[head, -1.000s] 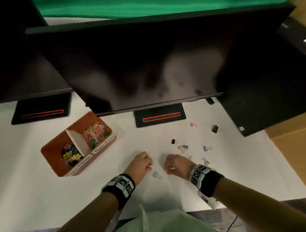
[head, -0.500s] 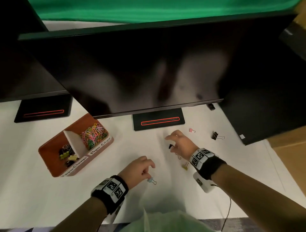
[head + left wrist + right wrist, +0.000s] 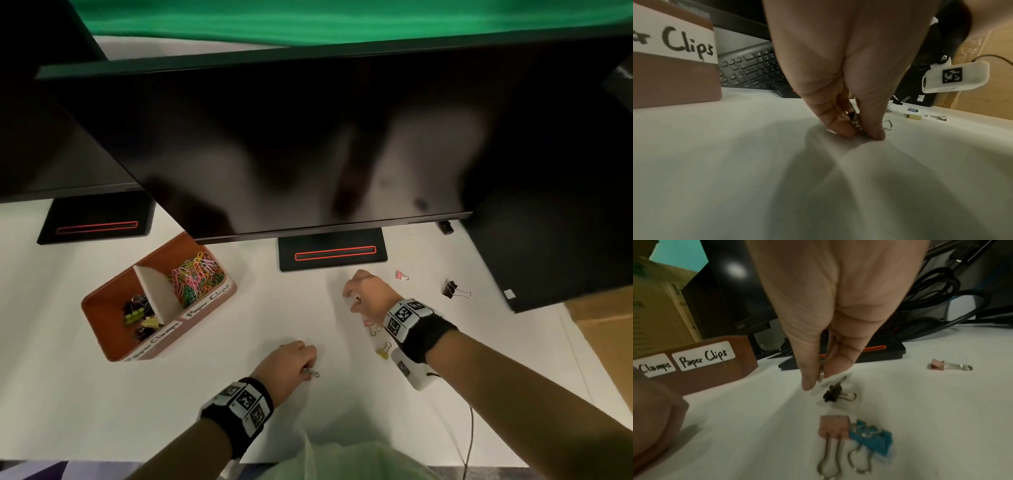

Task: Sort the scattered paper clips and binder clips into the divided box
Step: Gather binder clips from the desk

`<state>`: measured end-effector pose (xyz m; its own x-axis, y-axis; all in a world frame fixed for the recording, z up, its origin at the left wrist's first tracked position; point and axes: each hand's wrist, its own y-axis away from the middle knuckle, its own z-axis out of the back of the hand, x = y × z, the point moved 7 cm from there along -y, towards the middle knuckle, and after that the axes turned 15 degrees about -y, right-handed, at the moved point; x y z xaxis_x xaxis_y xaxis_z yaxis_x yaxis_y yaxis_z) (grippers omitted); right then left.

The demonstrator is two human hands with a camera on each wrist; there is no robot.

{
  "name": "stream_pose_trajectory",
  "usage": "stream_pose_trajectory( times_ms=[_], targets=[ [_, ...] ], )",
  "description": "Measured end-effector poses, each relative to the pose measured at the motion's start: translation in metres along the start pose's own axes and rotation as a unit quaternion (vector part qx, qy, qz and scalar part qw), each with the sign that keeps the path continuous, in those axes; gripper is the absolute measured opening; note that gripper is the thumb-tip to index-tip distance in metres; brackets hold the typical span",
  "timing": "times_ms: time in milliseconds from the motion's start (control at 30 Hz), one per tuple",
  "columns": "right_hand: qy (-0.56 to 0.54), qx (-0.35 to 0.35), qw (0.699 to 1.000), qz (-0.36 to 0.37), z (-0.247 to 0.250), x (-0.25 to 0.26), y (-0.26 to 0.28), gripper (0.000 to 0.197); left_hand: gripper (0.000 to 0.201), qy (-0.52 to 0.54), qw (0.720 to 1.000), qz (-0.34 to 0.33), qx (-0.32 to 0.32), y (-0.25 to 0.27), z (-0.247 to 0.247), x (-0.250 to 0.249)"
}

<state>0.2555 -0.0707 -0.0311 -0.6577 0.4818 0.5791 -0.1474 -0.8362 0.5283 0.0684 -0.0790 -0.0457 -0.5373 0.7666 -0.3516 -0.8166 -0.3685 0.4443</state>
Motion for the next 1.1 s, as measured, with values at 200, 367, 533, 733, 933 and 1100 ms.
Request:
stream_pose_trajectory(
  times_ms=[200,367,533,733,933,1100],
  targets=[
    [0.022,0.004,0.999,-0.033,0.004,-0.012,0.006,0.037,0.012,0.048,0.999,0.013,-0.003,0.0,-0.004,0.007],
    [0.008,-0.012,0.999,-0.034,0.007,-0.013,0.004,0.026,0.018,0.113,0.993,0.018,-0.042,-0.003,0.008,0.01],
    [-0.044,-0.044,0.998,-0.02,0.023,-0.019,0.016,0.036,0.031,0.212,0.973,0.064,-0.071,-0.01,0.025,0.009],
    [-0.051,-0.031,0.998,-0.015,0.037,-0.045,0.053,0.03,0.038,0.147,0.987,0.036,-0.058,-0.05,0.042,-0.026],
    [-0.055,0.018,0.998,0.002,0.012,-0.044,0.06,0.042,0.04,0.059,0.998,-0.015,-0.012,-0.087,0.035,-0.065],
    [-0.071,0.0,0.997,0.006,0.002,-0.046,0.052,0.025,0.017,0.031,0.999,-0.01,-0.018,-0.098,0.029,-0.068]
  ],
)
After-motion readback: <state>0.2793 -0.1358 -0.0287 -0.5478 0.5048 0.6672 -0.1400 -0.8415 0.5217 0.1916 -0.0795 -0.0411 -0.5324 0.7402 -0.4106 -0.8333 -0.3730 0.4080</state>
